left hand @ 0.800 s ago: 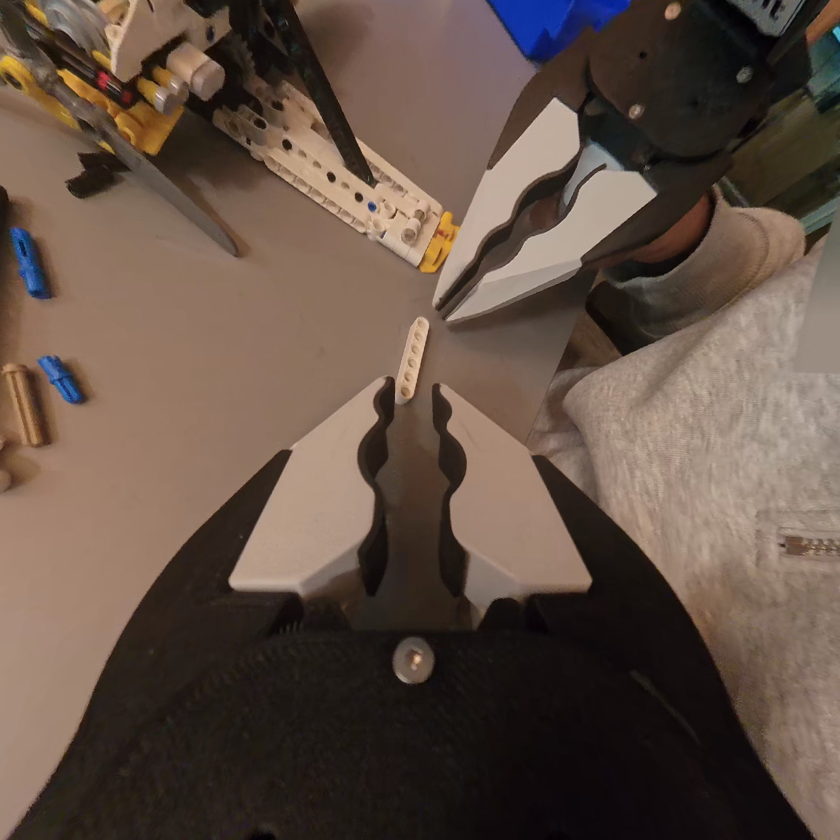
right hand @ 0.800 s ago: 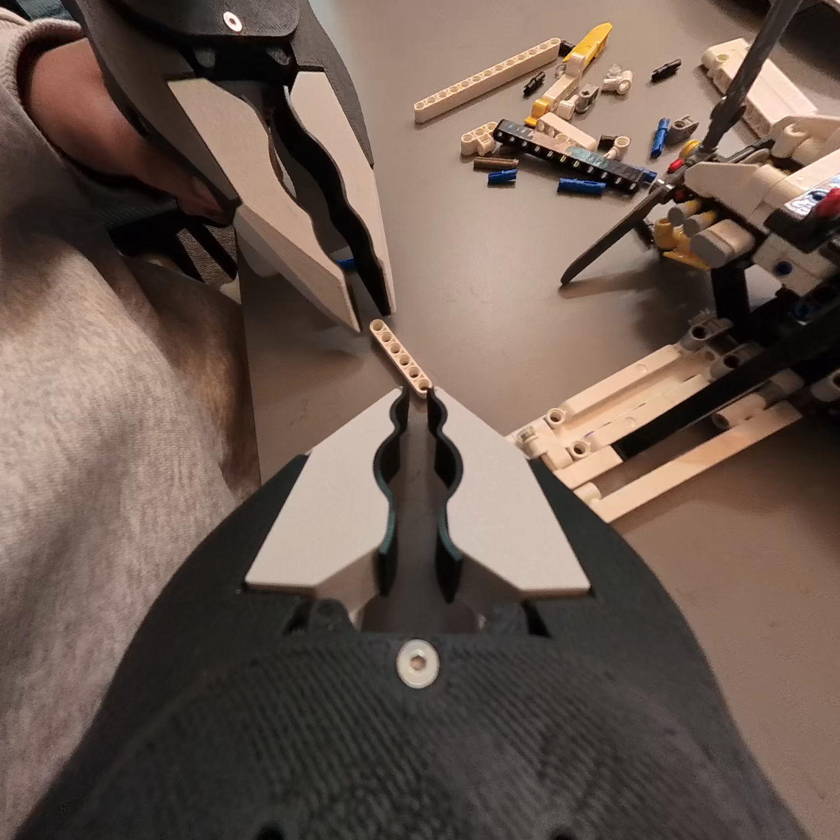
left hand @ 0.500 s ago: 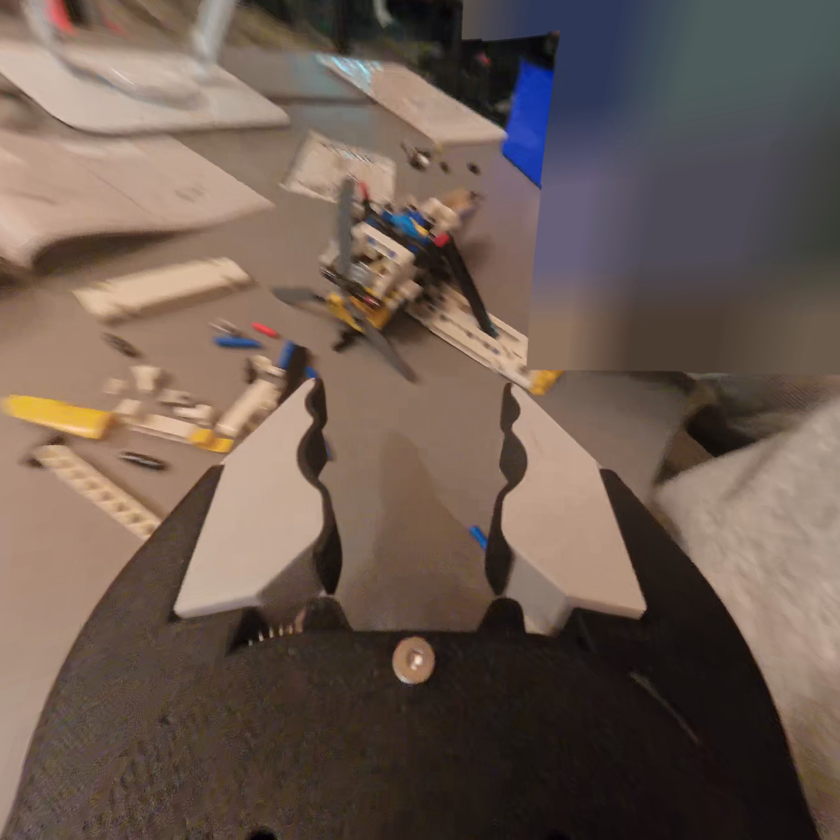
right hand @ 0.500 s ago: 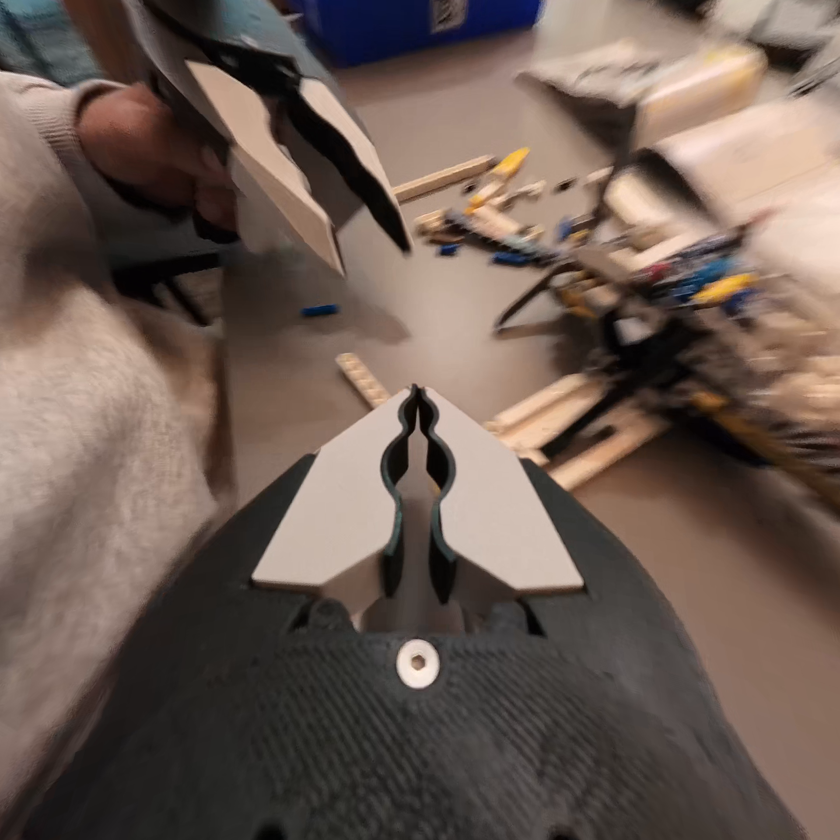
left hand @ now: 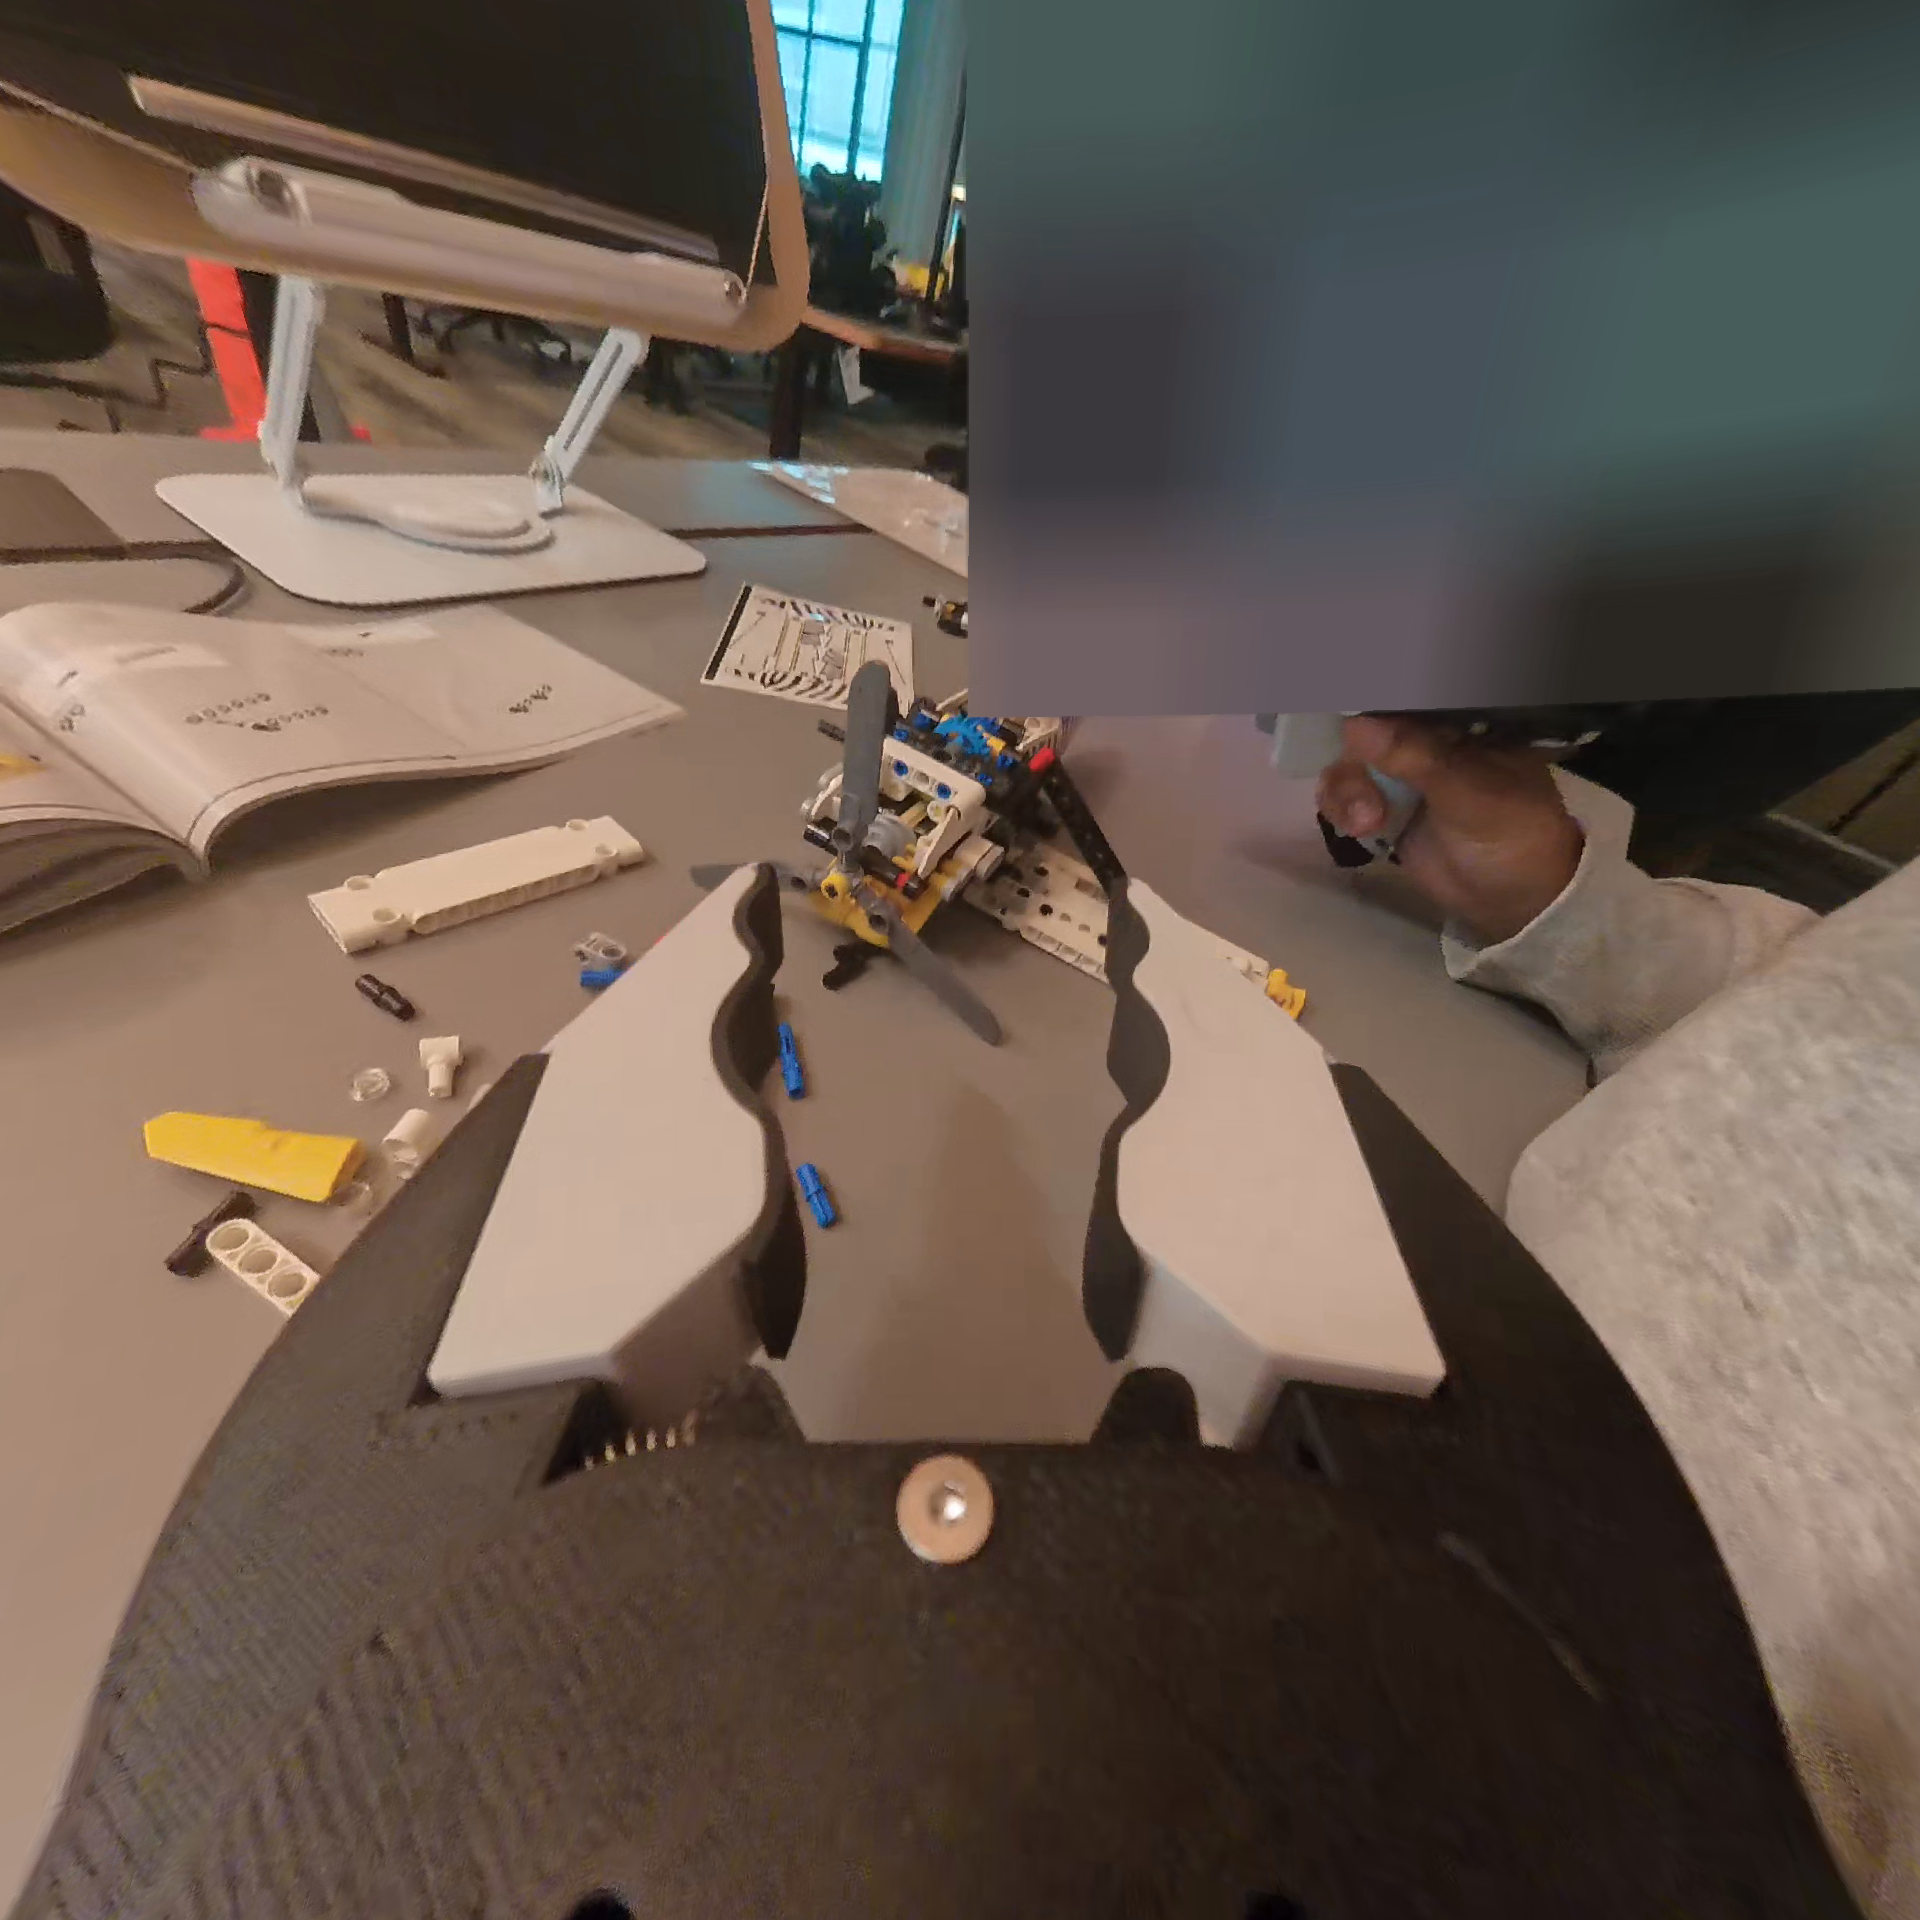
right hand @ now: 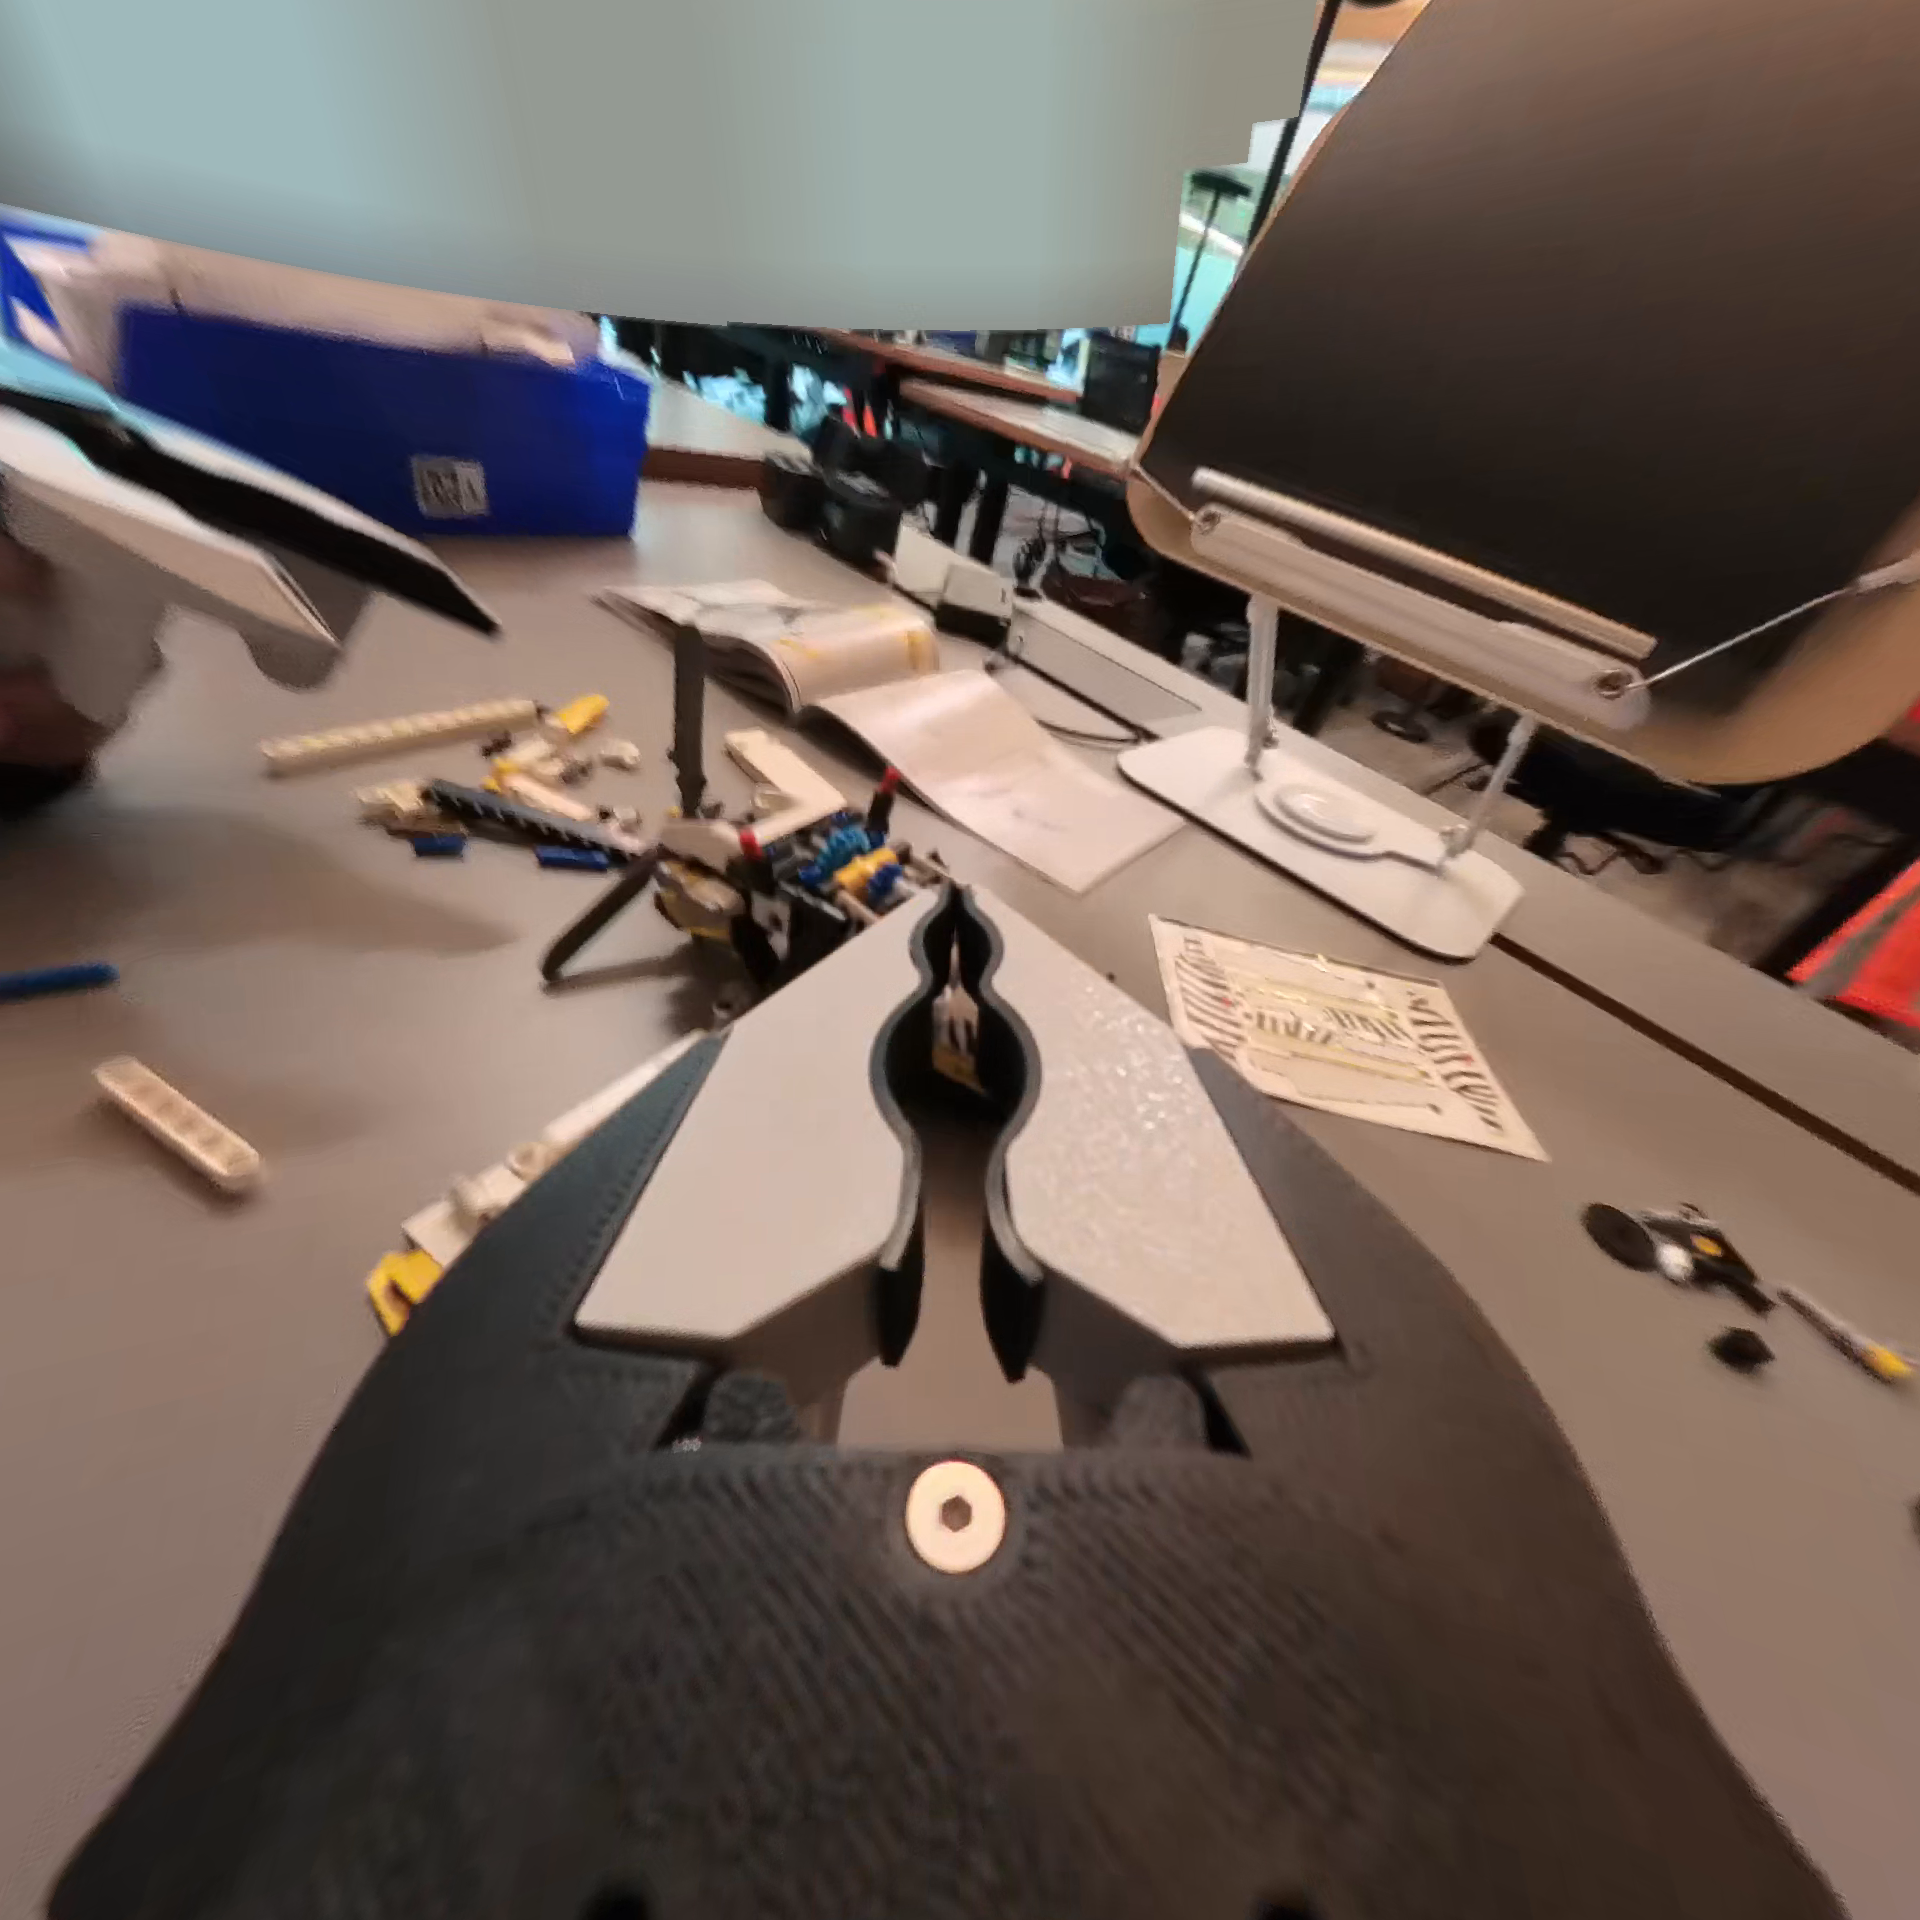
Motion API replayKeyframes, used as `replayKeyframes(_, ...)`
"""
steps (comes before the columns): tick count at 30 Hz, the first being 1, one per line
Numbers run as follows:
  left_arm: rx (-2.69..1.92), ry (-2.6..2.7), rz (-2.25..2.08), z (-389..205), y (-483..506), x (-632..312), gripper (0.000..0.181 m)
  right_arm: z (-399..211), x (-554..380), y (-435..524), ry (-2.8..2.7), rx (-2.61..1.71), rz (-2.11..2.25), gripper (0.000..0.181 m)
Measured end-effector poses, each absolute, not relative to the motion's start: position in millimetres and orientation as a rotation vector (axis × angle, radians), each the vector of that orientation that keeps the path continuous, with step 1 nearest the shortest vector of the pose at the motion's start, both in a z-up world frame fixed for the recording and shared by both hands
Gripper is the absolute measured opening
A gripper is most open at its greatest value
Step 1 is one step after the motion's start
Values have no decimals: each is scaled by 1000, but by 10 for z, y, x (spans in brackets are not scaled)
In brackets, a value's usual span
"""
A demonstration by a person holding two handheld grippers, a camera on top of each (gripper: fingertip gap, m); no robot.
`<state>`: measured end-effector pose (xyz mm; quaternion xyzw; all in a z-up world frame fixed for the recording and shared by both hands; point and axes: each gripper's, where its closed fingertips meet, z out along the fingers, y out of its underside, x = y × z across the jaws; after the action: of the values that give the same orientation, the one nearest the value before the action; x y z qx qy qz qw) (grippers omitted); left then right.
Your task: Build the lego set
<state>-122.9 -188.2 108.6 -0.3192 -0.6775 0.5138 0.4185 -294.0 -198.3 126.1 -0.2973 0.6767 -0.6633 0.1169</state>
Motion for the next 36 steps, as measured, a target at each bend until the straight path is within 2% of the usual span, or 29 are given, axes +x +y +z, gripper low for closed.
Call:
replayKeyframes(8, -775, -1675, 1301, 1120, -1886, -1204, 59, 1120, -2961, -2067, 2072, -902, -1907, 0)
replayKeyframes(21, -750, -1672, 1346, 1153, -1901, -1163, 52, 1217, -3052, -2035, 2022, -800, -1938, 0)
replayKeyframes(23, -732, -1684, 1340, 1143, -1928, -1152, 49, 1256, -3049, -2008, 2001, -801, -1958, 0)
replayKeyframes(25, -693, -1732, 1352, 1114, -2041, -1119, 32, 1295, -3045, -1979, 1971, -790, -1977, 0)
replayKeyframes(28, -680, -1949, 1354, 923, -2296, -1013, 16, 1314, -3022, -1966, 1927, -750, -1960, 0)
replayKeyframes(32, -859, -2203, 1089, 493, -2421, -1061, 24, 1235, -2974, -1977, 1913, -700, -1864, 0)
replayKeyframes(36, -971, -2350, 994, 250, -2590, -1109, 23, 1255, -2941, -1935, 1888, -702, -1845, 0)
